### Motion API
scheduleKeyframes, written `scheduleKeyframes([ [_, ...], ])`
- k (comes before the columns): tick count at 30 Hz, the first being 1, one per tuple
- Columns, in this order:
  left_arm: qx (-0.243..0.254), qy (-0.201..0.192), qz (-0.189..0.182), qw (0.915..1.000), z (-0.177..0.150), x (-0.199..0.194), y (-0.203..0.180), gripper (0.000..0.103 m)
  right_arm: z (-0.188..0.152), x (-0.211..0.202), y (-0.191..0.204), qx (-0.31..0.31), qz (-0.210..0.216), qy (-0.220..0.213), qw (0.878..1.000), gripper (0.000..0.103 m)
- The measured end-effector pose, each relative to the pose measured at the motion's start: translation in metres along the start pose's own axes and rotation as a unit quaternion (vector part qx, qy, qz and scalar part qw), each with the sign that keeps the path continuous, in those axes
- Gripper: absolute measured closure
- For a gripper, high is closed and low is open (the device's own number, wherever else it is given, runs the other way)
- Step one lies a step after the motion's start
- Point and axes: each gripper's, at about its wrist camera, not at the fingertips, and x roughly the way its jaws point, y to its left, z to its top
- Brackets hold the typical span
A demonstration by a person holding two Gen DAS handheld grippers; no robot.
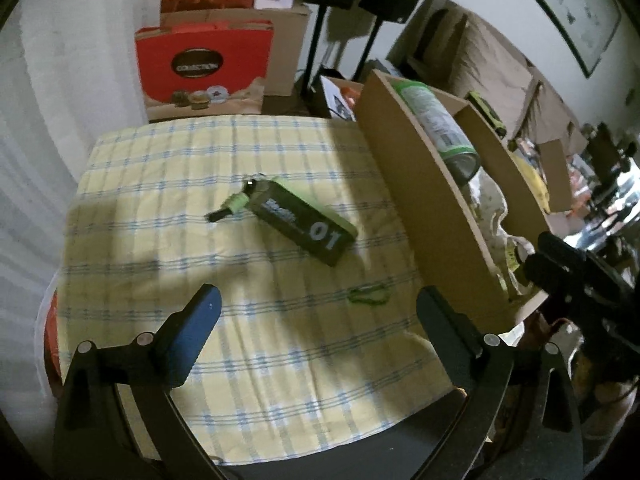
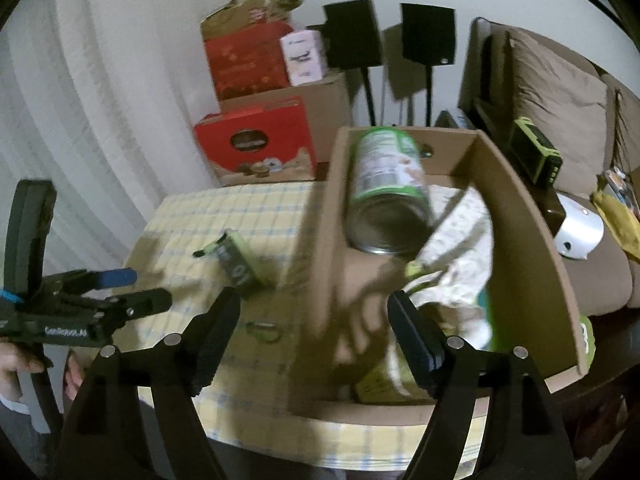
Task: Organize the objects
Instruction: 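Withdraw both grippers from the box back over the table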
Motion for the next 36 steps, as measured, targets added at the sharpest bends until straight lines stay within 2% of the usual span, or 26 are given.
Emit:
scheduleKeyframes([
  [12, -0.02, -0.034, 0.034, 0.9986, -0.015, -0.019, 0.029, 0.005, -0.006, 0.012, 0.041, -0.027, 0.016, 0.004, 1.0, 0.025],
  [26, -0.052, -0.044, 0.044, 0.9967, -0.032, -0.025, 0.062, 0.005, -0.026, 0.046, 0.077, -0.042, 0.013, 0.029, 0.999, 0.026],
  [30, -0.068, -0.045, 0.04, 0.9959, -0.037, -0.025, 0.073, 0.005, -0.033, 0.065, 0.08, -0.028, 0.009, 0.045, 0.999, 0.033],
  [36, -0.081, -0.043, 0.035, 0.9951, -0.042, -0.02, 0.083, 0.005, -0.04, 0.093, 0.08, 0.002, -0.016, 0.065, 0.998, 0.039],
])
